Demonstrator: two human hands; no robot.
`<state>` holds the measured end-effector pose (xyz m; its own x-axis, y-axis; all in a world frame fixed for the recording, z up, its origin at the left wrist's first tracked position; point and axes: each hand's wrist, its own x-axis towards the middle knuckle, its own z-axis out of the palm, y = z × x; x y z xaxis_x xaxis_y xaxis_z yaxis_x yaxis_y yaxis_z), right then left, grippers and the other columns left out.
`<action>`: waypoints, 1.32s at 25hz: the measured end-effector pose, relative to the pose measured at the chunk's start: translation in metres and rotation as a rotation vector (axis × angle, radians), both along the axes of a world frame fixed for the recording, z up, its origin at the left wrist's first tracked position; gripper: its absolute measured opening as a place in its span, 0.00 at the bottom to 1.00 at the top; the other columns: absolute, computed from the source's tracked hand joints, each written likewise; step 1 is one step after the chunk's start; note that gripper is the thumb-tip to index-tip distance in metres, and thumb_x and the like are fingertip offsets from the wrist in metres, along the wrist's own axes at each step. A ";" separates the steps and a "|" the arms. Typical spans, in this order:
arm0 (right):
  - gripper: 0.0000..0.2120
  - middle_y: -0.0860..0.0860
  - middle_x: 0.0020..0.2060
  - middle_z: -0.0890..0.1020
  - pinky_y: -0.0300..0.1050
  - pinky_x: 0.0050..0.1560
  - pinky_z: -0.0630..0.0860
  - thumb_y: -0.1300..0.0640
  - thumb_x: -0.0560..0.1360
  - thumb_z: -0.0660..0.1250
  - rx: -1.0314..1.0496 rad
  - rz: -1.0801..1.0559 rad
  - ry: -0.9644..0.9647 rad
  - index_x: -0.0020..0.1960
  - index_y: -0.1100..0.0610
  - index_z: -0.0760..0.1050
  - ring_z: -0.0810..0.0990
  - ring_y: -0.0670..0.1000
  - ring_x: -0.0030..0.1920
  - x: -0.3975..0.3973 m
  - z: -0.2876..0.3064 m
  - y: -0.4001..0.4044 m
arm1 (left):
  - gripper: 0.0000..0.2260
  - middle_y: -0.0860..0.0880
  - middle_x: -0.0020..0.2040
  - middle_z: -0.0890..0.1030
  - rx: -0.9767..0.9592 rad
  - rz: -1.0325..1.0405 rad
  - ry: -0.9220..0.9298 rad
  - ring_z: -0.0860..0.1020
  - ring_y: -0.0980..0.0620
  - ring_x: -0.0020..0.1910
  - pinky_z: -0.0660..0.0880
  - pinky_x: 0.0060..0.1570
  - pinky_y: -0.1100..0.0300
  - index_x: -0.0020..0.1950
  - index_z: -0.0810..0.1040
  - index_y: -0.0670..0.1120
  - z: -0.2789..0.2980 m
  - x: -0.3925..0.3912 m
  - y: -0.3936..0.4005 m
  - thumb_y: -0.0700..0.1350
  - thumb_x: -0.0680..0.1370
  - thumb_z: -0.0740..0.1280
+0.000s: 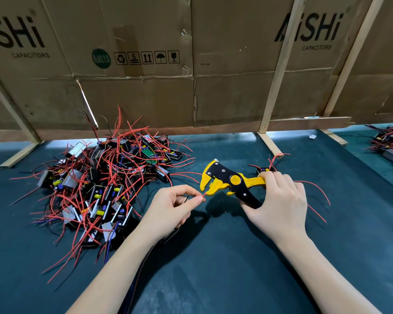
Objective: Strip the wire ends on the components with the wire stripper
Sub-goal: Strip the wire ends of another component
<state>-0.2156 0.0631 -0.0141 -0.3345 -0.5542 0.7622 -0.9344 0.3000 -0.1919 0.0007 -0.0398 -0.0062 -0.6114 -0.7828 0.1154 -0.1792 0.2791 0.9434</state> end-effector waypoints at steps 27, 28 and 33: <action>0.17 0.50 0.34 0.78 0.48 0.38 0.64 0.44 0.65 0.71 -0.120 -0.030 0.110 0.44 0.58 0.78 0.76 0.57 0.36 -0.002 0.002 0.000 | 0.04 0.44 0.35 0.83 0.060 -0.124 0.197 0.78 0.49 0.30 0.72 0.36 0.64 0.50 0.78 0.41 0.001 -0.001 0.002 0.38 0.81 0.63; 0.17 0.50 0.34 0.78 0.48 0.38 0.64 0.44 0.65 0.70 -0.119 -0.030 0.110 0.44 0.58 0.78 0.76 0.57 0.36 -0.002 0.002 0.000 | 0.04 0.44 0.35 0.83 0.059 -0.123 0.195 0.78 0.49 0.30 0.72 0.36 0.64 0.49 0.78 0.41 0.001 -0.002 0.002 0.38 0.81 0.63; 0.17 0.50 0.33 0.77 0.48 0.38 0.63 0.43 0.66 0.70 -0.126 -0.029 0.125 0.43 0.57 0.78 0.76 0.57 0.35 -0.002 0.002 0.000 | 0.05 0.45 0.33 0.83 0.062 -0.118 0.182 0.78 0.50 0.29 0.70 0.34 0.65 0.49 0.78 0.41 0.002 -0.002 0.003 0.37 0.81 0.63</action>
<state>-0.2180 0.0629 -0.0122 -0.2472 -0.4429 0.8618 -0.9446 0.3085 -0.1124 -0.0011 -0.0370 -0.0038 -0.6726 -0.7163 0.1859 0.0260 0.2281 0.9733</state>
